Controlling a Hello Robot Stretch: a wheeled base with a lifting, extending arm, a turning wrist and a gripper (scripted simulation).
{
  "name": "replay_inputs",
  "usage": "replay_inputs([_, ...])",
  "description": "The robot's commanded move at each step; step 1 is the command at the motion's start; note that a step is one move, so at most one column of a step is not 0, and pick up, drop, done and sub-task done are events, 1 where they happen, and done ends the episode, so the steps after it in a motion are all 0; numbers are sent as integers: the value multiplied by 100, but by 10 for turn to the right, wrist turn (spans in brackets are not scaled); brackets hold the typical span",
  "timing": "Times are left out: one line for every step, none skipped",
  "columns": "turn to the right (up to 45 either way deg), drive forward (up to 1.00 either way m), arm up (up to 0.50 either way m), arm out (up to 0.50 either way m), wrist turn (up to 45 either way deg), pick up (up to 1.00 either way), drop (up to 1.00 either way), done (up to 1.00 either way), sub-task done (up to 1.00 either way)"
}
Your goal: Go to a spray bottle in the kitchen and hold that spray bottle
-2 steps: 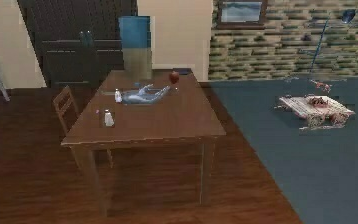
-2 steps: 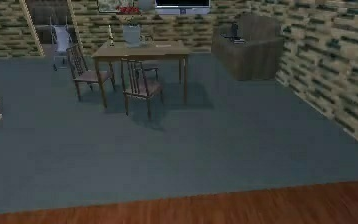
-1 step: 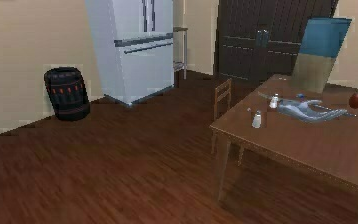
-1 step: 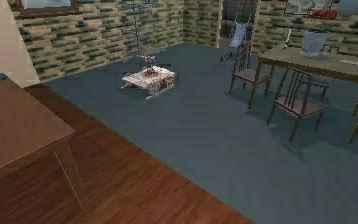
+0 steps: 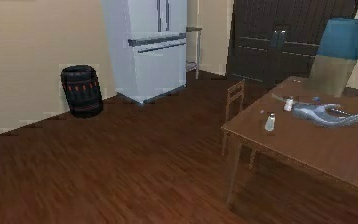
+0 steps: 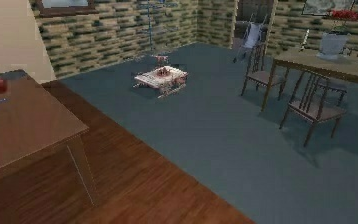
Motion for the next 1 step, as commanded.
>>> replay_inputs([0,40,0,0,0,0,0,0,0])
